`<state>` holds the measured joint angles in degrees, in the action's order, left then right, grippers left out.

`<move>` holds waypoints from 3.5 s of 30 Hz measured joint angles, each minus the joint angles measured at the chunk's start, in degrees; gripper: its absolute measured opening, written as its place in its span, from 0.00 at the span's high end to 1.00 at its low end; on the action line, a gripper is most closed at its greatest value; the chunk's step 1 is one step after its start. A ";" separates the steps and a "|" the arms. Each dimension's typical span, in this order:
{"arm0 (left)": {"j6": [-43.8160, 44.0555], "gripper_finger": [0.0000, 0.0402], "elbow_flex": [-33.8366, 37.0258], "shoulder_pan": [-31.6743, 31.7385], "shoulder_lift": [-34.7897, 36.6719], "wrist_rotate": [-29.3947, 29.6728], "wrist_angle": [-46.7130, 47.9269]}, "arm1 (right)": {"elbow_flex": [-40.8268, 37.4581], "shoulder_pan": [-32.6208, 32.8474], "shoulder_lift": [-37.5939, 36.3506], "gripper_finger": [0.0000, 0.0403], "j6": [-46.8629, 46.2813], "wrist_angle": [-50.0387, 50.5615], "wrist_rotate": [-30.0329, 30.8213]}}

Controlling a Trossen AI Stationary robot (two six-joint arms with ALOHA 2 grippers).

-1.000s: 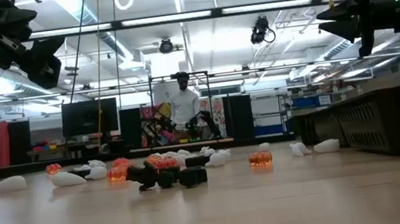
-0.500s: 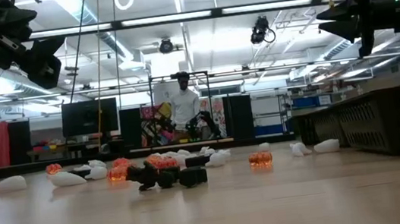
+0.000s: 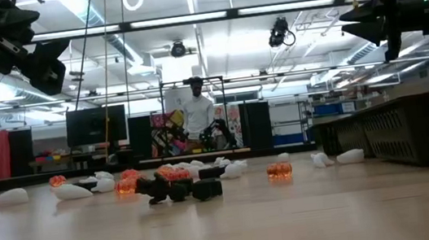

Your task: Sort Halloween decoration

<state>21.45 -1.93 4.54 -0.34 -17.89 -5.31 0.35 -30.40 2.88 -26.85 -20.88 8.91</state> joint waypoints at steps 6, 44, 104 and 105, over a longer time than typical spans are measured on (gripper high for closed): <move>0.00 0.40 0.00 0.00 -0.02 0.02 0.00 | -0.01 -0.01 0.00 0.68 0.00 0.00 -0.02; 0.00 0.40 0.00 0.00 -0.02 0.01 -0.02 | -0.01 -0.01 0.00 0.68 -0.56 -0.07 1.53; 12.68 0.40 0.00 0.09 -0.02 28.08 -22.51 | 21.02 8.34 38.64 0.68 -24.55 -9.07 2.81; 12.87 0.40 0.00 0.09 -0.02 28.72 -22.49 | 22.47 8.38 40.76 0.68 -24.05 -9.07 1.57</move>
<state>34.33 -1.93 4.62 -0.36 10.83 -27.79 22.82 -22.02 43.63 -50.90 -29.95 10.47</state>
